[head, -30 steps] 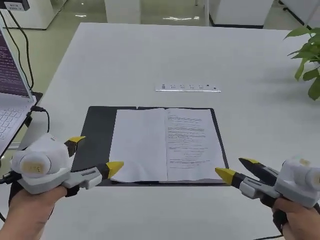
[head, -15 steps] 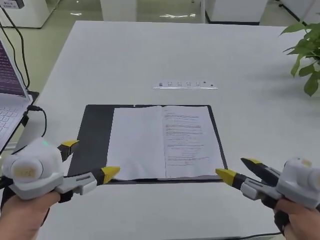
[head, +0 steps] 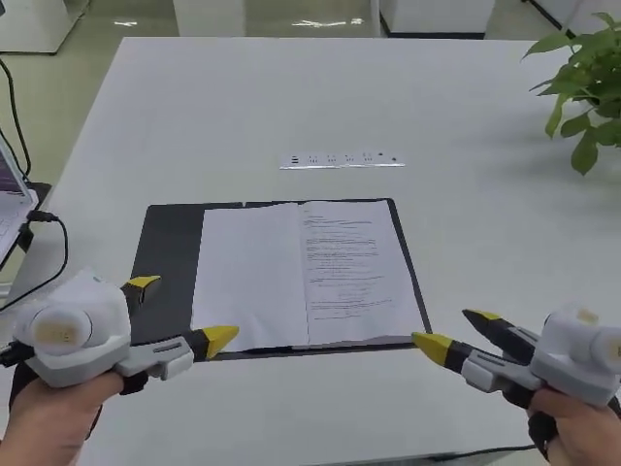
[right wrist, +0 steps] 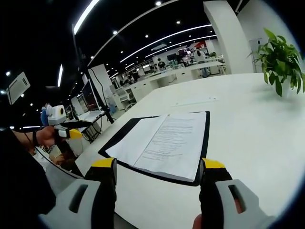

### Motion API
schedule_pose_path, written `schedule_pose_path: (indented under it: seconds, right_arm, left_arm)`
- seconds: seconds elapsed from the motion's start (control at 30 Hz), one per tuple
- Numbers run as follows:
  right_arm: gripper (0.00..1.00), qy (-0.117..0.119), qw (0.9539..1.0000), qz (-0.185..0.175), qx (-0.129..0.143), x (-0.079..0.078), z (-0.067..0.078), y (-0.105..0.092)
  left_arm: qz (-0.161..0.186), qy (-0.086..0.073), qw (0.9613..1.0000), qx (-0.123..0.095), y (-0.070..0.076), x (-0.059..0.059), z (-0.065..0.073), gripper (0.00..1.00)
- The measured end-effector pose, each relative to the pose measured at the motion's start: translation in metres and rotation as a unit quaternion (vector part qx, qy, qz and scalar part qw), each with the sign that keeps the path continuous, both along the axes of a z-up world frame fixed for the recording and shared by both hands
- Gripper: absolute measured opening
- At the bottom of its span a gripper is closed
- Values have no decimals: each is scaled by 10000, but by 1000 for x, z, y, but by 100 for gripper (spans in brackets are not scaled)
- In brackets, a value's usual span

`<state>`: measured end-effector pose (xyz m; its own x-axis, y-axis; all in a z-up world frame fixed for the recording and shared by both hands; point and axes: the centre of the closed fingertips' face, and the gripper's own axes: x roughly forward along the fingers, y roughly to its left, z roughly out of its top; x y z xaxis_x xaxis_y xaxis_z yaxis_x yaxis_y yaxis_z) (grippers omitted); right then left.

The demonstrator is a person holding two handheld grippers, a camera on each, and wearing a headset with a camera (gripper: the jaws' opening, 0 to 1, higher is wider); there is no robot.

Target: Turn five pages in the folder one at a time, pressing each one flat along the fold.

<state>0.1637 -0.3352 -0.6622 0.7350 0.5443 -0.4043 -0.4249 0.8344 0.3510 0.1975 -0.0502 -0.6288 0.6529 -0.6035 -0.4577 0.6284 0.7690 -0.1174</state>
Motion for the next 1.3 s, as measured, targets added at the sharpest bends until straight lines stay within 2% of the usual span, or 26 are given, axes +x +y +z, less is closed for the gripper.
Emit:
schedule_pose_path:
  seconds: [0.17, 0.4, 0.87, 1.3]
  right_arm:
    - [70, 54, 10000, -6, -28, 0, -4, -5]
    - [72, 140, 9999, 39, -62, -2, -9, -9]
    - [76, 208, 9998, 27, -42, 3, -17, -18]
    - [78, 242, 9997, 84, -20, 9, -23, -23]
  left_arm:
    - [-123, 43, 9999, 2, -13, 4, -3, 78]
    - [-301, 90, 9995, -88, -38, 12, -7, 77]
    - [-757, 211, 9966, -239, -99, 25, -17, 75]
    - [-1215, 323, 9917, -266, -162, 36, -34, 75]
